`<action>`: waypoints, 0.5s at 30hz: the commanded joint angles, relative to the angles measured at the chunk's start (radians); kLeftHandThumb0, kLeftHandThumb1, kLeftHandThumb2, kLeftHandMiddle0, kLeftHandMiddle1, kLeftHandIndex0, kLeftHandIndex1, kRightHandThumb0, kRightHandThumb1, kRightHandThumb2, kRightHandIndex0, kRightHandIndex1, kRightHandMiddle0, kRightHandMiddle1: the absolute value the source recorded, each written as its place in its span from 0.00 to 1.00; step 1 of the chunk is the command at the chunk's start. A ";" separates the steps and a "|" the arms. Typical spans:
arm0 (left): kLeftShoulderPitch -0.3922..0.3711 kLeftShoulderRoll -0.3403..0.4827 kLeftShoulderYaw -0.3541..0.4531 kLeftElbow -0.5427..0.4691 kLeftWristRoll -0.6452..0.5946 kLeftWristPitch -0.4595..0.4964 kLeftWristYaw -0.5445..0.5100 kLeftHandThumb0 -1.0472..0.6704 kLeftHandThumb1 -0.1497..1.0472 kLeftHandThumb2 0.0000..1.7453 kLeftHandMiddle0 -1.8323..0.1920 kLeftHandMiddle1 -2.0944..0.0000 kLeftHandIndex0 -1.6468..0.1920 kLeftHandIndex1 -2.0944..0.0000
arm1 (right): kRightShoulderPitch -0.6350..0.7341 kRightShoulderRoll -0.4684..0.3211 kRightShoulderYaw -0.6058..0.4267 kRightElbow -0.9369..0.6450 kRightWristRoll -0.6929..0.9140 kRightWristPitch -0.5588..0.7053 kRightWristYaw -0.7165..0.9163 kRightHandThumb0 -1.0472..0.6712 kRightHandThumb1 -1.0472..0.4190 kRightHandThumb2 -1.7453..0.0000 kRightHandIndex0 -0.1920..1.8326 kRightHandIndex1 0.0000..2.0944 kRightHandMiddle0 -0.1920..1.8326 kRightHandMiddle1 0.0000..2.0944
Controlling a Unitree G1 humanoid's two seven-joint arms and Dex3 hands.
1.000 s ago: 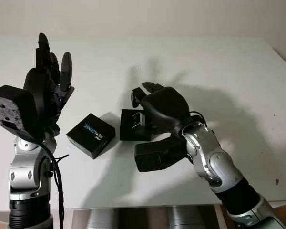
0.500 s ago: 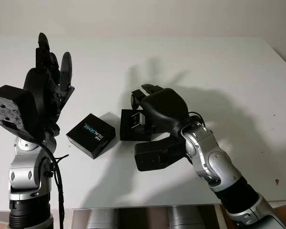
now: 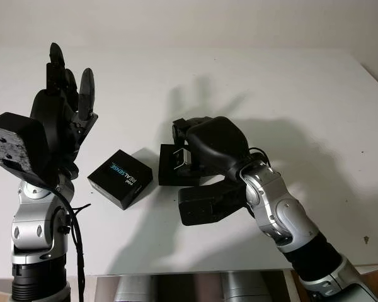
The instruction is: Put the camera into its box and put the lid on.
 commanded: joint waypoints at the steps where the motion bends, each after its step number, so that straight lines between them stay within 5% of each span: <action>1: -0.006 0.006 0.004 -0.009 0.007 -0.027 0.003 0.24 1.00 0.31 1.00 1.00 1.00 1.00 | -0.008 -0.003 -0.005 -0.004 0.009 0.003 0.002 0.36 0.04 0.97 0.36 0.07 0.22 0.76; 15: -0.007 0.000 0.001 -0.007 0.010 -0.038 0.018 0.25 1.00 0.29 1.00 1.00 1.00 1.00 | -0.010 -0.002 -0.012 0.049 0.098 -0.028 -0.064 0.37 0.07 0.97 0.42 0.08 0.27 0.71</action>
